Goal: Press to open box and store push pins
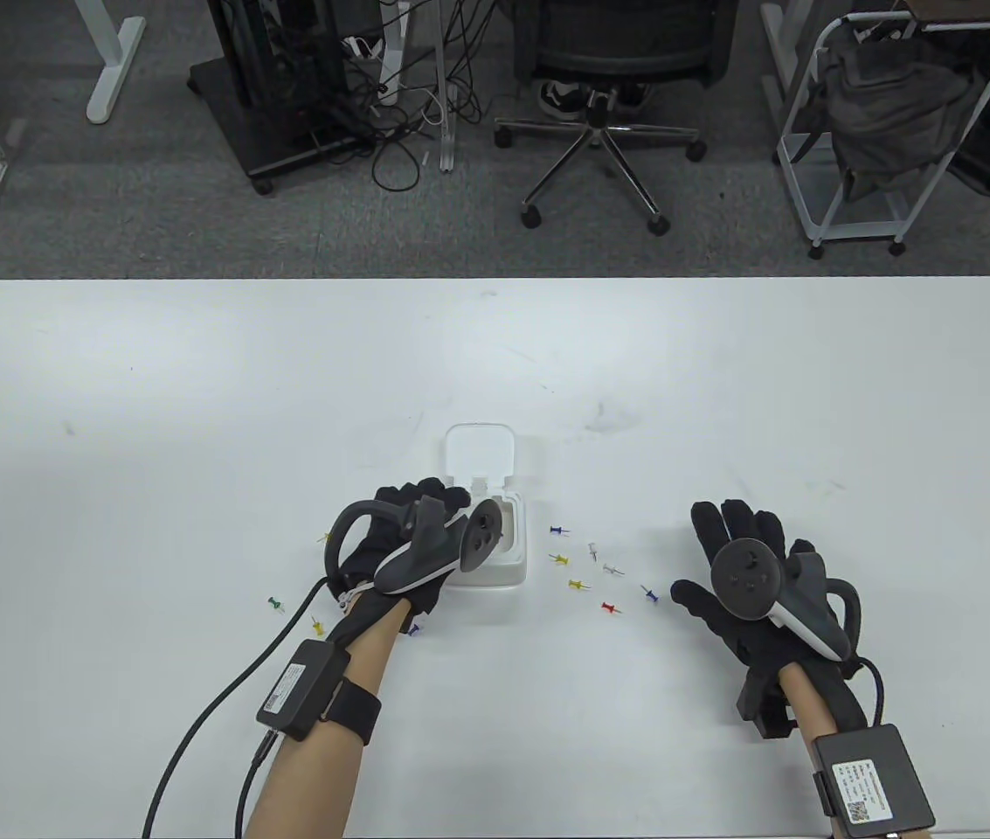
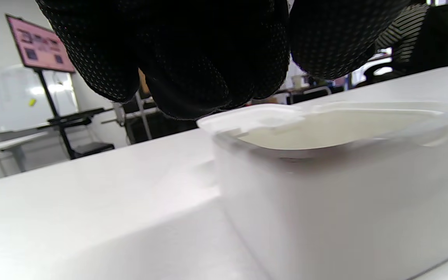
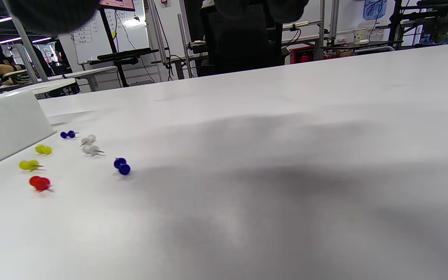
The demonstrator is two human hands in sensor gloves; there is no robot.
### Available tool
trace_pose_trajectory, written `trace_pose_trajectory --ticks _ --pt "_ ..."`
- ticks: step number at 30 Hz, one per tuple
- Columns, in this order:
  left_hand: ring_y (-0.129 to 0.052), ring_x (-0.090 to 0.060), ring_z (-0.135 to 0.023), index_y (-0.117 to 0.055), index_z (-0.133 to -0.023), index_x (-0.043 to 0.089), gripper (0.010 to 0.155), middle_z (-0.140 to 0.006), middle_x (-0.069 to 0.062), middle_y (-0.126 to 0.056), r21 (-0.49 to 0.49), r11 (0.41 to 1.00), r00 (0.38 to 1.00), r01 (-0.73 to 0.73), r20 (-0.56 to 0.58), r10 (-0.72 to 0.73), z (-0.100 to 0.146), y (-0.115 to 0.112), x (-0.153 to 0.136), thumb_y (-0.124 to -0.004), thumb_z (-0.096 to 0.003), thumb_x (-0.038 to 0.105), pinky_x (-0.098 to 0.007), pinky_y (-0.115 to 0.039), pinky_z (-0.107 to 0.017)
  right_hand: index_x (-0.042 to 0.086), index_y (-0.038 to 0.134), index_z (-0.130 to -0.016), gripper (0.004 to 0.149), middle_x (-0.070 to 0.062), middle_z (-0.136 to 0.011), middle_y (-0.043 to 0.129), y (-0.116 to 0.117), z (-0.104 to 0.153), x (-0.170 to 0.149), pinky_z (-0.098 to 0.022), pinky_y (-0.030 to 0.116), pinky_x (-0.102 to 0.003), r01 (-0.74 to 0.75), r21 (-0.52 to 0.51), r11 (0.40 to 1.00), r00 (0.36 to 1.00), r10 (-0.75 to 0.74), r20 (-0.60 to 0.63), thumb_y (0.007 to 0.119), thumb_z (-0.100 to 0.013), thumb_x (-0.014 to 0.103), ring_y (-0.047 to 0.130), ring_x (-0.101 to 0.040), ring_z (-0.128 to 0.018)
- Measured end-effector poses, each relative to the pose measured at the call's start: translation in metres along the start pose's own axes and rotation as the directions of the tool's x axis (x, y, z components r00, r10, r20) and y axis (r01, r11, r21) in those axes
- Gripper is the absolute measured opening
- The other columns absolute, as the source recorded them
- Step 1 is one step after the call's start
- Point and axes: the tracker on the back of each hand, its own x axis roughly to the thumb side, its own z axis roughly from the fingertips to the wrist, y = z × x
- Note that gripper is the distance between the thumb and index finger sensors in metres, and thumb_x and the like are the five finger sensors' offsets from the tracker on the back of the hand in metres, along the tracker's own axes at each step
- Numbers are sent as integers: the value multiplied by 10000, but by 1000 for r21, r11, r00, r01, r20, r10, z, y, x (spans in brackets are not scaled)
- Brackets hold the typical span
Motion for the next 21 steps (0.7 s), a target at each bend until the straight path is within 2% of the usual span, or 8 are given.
trace_pose_trajectory --ticks 7,14,21 --pt "-1011 -150 -675 -779 -951 282 541 -935 33 -890 -11 1000 997 6 -83 -7 19 -2 -44 -737 -464 513 -488 -798 -717 310 144 -1041 813 -172 -1226 220 0 0 0 -706 288 -784 -1 5 1000 1000 1 1 601 -431 592 292 -531 -1095" --pt "-1011 -153 -694 -772 -957 288 542 -947 36 -883 -68 997 987 41 -153 -51 39 -20 -87 -739 -463 510 -486 -797 -720 309 145 -1041 813 -172 -1225 220 1 0 0 -705 290 -783 -1 6 1000 1000 1 -1 601 -431 592 294 -532 -1094" --pt "-1017 -132 -720 -778 -935 335 496 -945 82 -884 -107 991 983 74 -159 -91 62 -38 -116 -752 -465 491 -472 -803 -723 310 147 -1042 811 -173 -1226 226 1 0 0 -705 291 -783 -2 11 1000 1000 2 -2 601 -431 591 295 -531 -1094"
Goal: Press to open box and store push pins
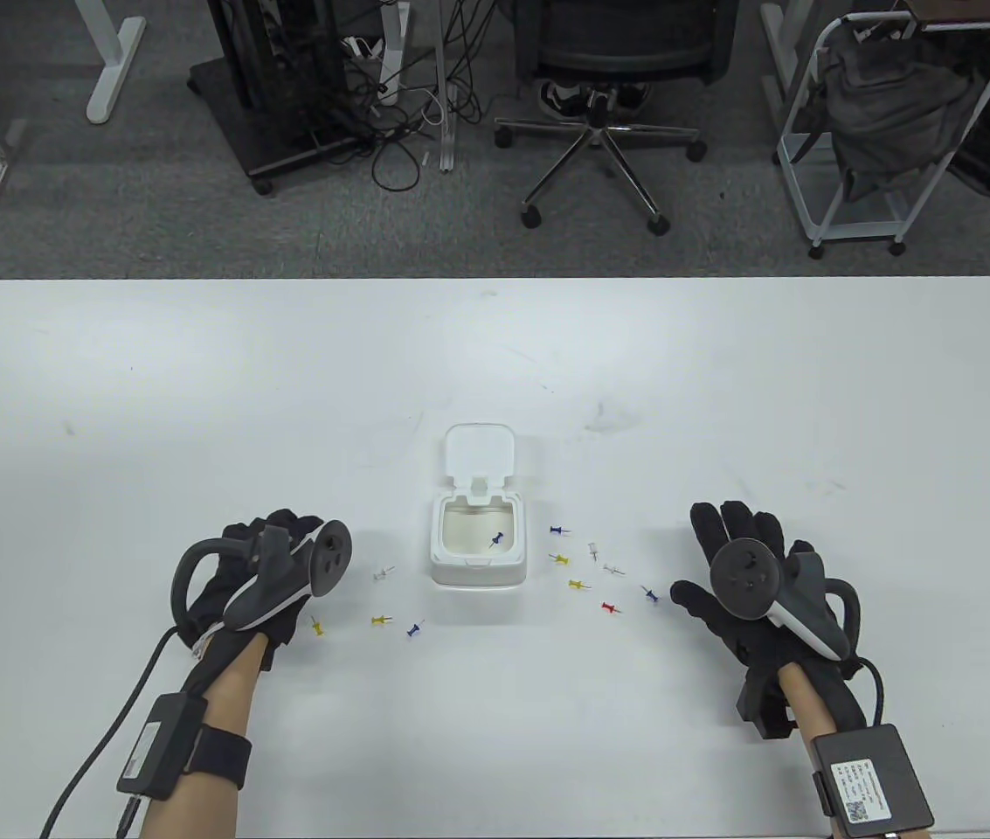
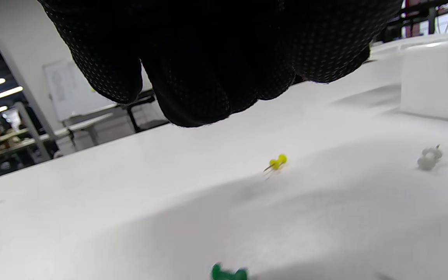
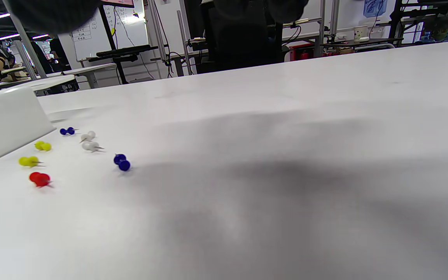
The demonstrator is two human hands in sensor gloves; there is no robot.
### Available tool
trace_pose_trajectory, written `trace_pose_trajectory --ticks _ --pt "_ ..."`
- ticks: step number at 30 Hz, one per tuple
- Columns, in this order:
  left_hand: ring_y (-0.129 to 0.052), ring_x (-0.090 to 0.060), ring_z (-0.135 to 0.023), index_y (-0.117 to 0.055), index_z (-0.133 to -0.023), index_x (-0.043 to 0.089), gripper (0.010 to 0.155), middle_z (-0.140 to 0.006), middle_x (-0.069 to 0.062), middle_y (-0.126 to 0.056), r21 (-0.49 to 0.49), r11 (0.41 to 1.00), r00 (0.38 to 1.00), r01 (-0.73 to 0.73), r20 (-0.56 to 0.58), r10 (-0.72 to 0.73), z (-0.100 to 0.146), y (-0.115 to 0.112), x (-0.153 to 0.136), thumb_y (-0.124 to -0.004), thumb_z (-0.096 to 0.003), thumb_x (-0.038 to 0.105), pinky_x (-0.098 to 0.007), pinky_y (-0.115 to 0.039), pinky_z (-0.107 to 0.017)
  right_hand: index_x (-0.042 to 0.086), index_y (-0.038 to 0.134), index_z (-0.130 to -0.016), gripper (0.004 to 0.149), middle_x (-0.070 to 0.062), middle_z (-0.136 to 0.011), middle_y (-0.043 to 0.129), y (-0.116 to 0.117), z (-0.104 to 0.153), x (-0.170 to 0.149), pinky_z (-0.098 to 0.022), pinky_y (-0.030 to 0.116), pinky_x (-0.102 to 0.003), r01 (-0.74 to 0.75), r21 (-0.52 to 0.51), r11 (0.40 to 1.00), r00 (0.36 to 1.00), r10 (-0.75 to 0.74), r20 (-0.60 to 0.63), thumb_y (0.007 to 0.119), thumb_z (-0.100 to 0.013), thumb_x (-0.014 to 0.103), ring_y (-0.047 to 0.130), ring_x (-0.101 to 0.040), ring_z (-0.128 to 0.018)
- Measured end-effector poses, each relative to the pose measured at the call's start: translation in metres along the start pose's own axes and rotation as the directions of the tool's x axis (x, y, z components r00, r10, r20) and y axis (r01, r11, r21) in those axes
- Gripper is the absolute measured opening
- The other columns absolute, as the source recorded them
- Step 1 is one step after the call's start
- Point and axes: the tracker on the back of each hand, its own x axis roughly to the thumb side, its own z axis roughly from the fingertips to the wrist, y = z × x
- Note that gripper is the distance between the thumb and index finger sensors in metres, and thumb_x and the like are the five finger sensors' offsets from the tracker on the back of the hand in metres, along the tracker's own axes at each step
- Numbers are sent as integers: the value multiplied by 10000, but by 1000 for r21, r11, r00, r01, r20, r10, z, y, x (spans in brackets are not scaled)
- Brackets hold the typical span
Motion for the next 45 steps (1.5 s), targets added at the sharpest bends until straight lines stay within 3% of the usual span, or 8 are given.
trace_pose_trajectory --ticks 5,9,20,31,40,45 --pt "-1018 -128 -750 -761 -949 351 503 -974 86 -868 -65 998 1000 23 -4 -23 11 -16 -14 -771 -462 476 -478 -798 -731 309 148 -1042 811 -174 -1225 227 0 0 0 -705 291 -783 0 0 1000 1000 0 -1 601 -431 590 296 -531 -1094" --pt "-1023 -83 -759 -752 -928 404 491 -971 140 -861 -56 998 999 40 28 -39 18 -27 -19 -804 -444 473 -457 -808 -733 308 147 -1042 812 -174 -1225 227 0 0 0 -705 291 -783 -1 3 1000 1000 1 -3 602 -432 590 296 -531 -1094" --pt "-1015 -75 -748 -745 -912 413 507 -965 136 -853 -112 992 998 65 11 -64 13 -55 -16 -815 -419 507 -444 -810 -735 306 151 -1043 812 -176 -1225 229 0 0 0 -702 292 -785 -1 4 1000 1000 1 -3 601 -431 591 295 -533 -1093" --pt "-1045 -83 -574 -810 -829 352 421 -830 113 -937 -95 991 996 90 17 -89 11 -56 -8 -782 -431 486 -453 -834 -707 308 144 -1042 815 -174 -1225 230 1 -1 0 -704 290 -784 -3 5 1000 1000 3 -4 601 -430 592 296 -531 -1094" --pt "-1029 -97 -573 -788 -838 329 427 -832 88 -918 -105 987 992 123 28 -120 12 -55 -4 -742 -440 477 -473 -820 -711 308 149 -1043 812 -173 -1226 230 1 -1 0 -705 290 -784 -1 6 1000 1000 1 -4 601 -431 592 297 -530 -1094" --pt "-1030 -96 -586 -787 -840 336 425 -841 94 -916 -94 990 994 103 36 -100 9 -40 -3 -741 -442 477 -472 -817 -714 311 146 -1044 812 -171 -1227 227 0 -1 0 -705 286 -786 14 3 1000 1000 -14 -4 599 -432 593 292 -529 -1097"
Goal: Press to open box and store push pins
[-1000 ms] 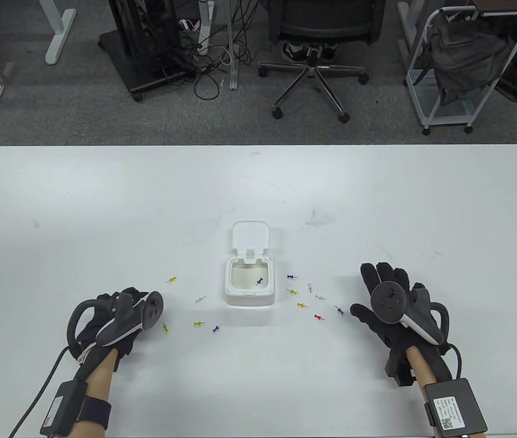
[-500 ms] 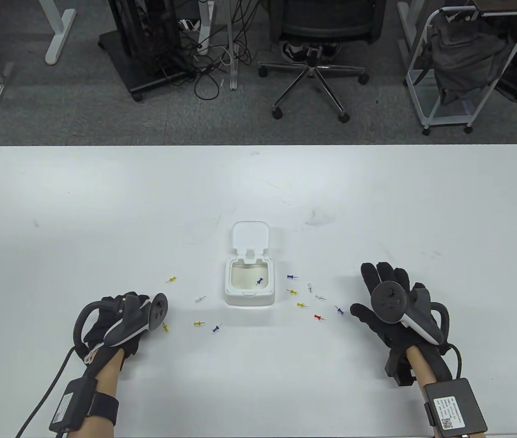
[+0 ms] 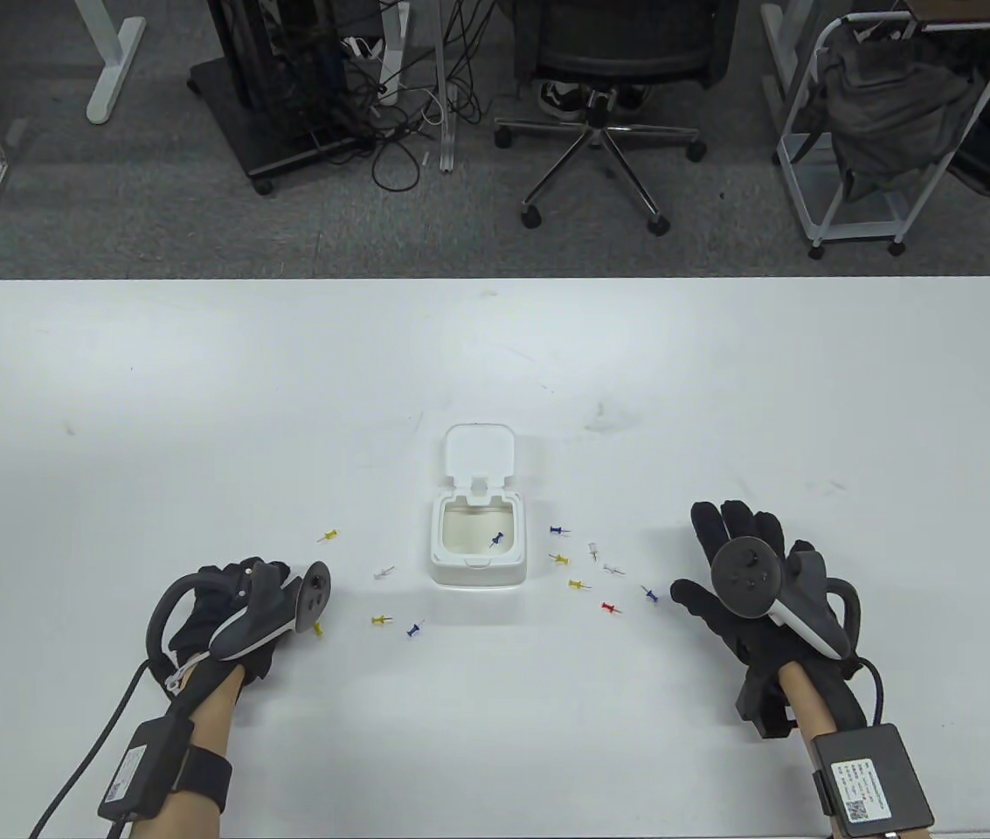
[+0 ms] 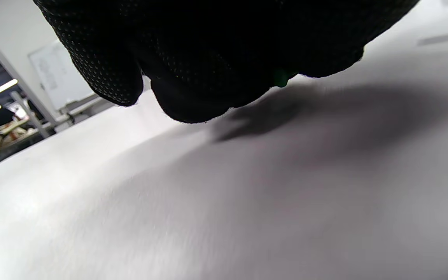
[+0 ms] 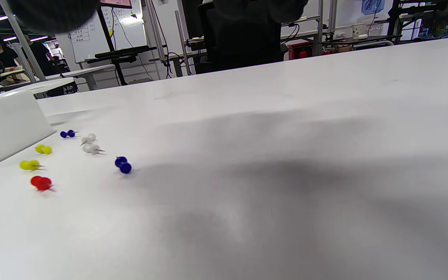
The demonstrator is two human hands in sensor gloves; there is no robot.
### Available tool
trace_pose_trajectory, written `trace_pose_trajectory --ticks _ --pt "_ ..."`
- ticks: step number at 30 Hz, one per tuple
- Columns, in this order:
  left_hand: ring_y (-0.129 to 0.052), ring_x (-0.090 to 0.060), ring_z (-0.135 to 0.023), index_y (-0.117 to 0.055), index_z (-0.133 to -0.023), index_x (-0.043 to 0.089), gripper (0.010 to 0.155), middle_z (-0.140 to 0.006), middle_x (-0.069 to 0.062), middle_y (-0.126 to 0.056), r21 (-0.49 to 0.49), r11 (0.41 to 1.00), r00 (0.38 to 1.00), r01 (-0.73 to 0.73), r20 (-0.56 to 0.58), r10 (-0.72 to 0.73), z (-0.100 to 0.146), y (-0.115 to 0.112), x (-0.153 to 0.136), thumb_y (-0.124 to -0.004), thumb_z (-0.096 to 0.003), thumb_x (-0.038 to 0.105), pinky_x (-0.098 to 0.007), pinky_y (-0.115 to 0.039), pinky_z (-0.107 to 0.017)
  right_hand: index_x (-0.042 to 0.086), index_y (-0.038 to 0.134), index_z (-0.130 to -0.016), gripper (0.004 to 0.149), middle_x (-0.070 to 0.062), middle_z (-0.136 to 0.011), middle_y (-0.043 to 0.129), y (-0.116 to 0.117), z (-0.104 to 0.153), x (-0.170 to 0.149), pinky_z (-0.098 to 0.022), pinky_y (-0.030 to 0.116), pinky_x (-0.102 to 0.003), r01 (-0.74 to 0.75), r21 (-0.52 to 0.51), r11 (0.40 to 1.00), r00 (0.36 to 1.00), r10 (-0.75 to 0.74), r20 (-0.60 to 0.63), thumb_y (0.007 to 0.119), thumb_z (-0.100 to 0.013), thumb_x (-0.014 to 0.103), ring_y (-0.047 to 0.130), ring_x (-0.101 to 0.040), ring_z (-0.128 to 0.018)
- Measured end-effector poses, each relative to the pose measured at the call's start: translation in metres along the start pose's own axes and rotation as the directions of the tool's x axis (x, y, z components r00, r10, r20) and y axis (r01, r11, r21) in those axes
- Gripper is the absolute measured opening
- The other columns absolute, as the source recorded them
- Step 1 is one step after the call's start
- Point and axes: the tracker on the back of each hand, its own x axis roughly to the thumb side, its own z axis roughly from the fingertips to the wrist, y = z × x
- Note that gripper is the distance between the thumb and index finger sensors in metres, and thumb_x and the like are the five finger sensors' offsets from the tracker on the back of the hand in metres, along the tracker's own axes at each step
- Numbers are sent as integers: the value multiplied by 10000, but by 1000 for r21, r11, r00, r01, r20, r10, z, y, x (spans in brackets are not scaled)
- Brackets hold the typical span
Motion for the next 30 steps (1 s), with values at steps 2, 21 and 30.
trace_pose_trajectory --ticks 2,21,30 --pt "-1029 -97 -587 -787 -840 336 425 -841 95 -917 25 999 1000 -20 4 20 -1 11 2 -742 -441 477 -474 -816 -714 311 151 -1044 810 -171 -1227 228 0 0 0 -705 288 -785 -6 -2 1000 1000 6 1 600 -432 593 295 -528 -1097" --pt "-1027 -101 -605 -782 -855 339 425 -859 94 -911 163 969 971 -186 182 156 -41 105 97 -749 -455 477 -477 -807 -721 308 158 -1045 805 -174 -1226 236 1 1 1 -703 291 -786 -10 -1 1000 1000 10 11 598 -433 591 299 -529 -1095" --pt "-1025 -102 -606 -786 -857 343 421 -862 96 -910 180 965 966 -189 209 150 -48 112 125 -753 -459 477 -472 -808 -721 308 162 -1046 805 -175 -1227 238 1 1 0 -703 289 -786 -11 4 1000 1000 11 8 600 -432 590 300 -531 -1095"
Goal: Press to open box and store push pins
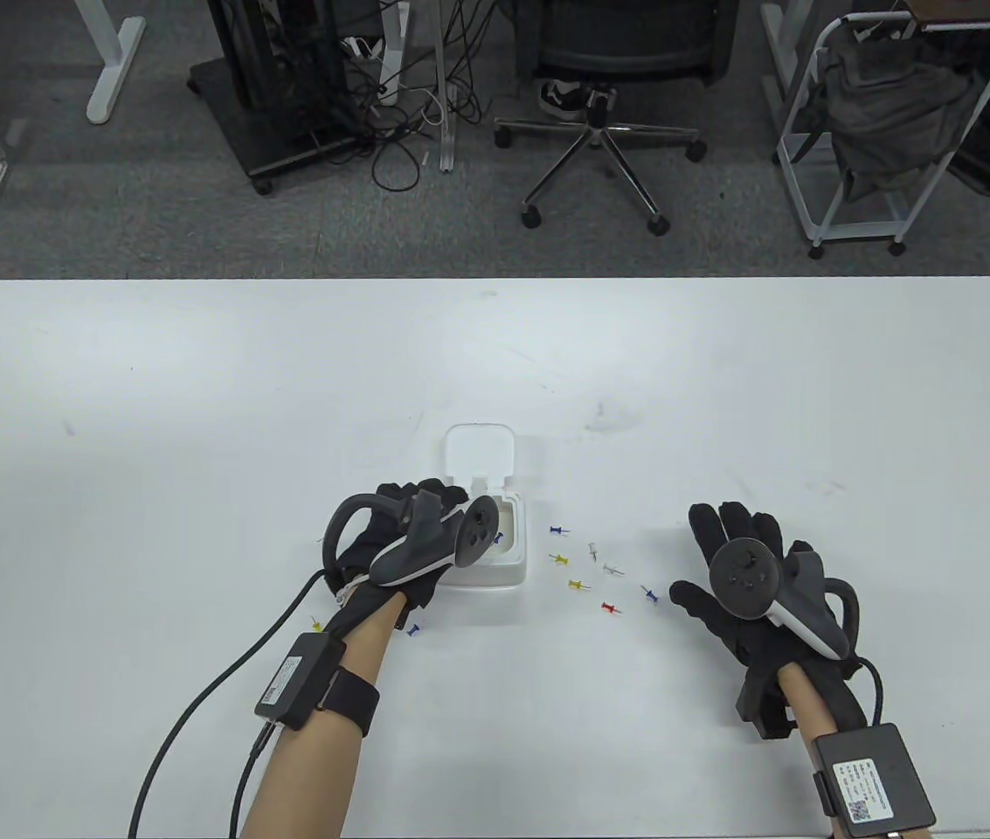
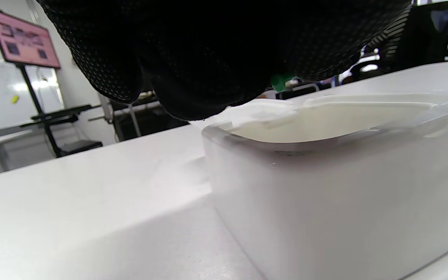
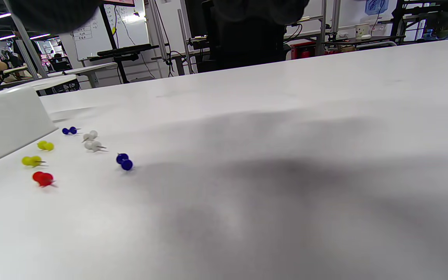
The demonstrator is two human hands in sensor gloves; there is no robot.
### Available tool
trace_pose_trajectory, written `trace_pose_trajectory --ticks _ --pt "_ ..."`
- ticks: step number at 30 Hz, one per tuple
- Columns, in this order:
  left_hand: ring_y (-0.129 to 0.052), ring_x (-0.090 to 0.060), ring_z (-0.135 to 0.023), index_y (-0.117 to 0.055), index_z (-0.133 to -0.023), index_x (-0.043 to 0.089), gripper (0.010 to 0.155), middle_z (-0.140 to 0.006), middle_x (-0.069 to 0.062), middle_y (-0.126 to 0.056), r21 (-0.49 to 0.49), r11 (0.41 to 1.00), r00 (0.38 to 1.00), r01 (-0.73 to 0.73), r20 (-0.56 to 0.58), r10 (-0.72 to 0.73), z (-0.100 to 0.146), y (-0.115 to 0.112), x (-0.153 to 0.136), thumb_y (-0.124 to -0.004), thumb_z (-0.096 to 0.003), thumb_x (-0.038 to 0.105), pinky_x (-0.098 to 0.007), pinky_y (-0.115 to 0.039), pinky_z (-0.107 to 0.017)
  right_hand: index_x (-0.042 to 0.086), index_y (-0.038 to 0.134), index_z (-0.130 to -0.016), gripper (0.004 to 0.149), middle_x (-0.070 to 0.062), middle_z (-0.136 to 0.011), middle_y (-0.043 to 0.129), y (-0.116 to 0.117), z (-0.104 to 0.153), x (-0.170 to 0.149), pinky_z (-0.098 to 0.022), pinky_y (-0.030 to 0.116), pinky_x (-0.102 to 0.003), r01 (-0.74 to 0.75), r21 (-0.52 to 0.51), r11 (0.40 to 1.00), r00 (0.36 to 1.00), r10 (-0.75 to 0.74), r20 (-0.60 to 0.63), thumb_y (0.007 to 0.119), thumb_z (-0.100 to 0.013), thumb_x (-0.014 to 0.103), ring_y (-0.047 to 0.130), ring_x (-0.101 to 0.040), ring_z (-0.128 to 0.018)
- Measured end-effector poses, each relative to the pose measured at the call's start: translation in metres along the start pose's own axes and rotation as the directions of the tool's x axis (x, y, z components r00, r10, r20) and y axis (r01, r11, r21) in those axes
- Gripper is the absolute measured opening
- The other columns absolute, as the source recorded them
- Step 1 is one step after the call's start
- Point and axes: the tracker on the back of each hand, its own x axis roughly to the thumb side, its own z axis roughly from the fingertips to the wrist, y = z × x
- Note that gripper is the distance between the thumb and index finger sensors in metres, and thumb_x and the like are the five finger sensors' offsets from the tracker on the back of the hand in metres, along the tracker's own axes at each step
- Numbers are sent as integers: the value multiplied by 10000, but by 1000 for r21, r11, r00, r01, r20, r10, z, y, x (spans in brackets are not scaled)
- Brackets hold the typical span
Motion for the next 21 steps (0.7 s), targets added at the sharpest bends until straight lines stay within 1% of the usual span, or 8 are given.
trace_pose_trajectory --ticks 5,8,10,15,21 --pt "-1022 -103 -619 -789 -863 346 424 -872 96 -908 6 1000 1000 3 2 -3 -4 -2 6 -756 -462 481 -469 -807 -721 307 160 -1045 806 -175 -1226 238 0 0 0 -703 290 -786 -1 2 1000 1000 1 -1 600 -432 590 301 -533 -1094" --pt "-1013 -121 -683 -761 -930 329 512 -936 70 -880 12 1000 1000 8 4 -8 -4 -1 5 -759 -452 514 -471 -799 -729 307 159 -1046 807 -176 -1227 236 0 0 0 -702 290 -787 -1 1 1000 1000 1 -2 600 -432 590 300 -532 -1094" --pt "-1004 -135 -725 -756 -948 321 535 -965 61 -862 19 1000 1000 11 0 -11 -3 1 2 -757 -451 520 -481 -788 -735 307 162 -1045 806 -174 -1227 236 0 0 0 -702 290 -787 -2 1 1000 1000 2 -3 601 -431 590 300 -533 -1094" --pt "-1008 -135 -714 -764 -938 322 522 -957 64 -867 17 1000 999 6 -37 -5 -1 2 -16 -750 -455 519 -478 -792 -732 308 162 -1046 806 -173 -1227 239 0 0 0 -703 289 -787 -1 -1 1000 1000 1 -4 601 -432 590 301 -531 -1095" --pt "-1006 -142 -730 -758 -956 313 542 -972 52 -861 -6 1000 993 9 -121 -9 3 -6 -55 -746 -456 522 -479 -790 -733 307 164 -1046 805 -174 -1227 237 0 0 0 -703 289 -787 0 1 1000 1000 0 -7 601 -432 590 300 -531 -1095"
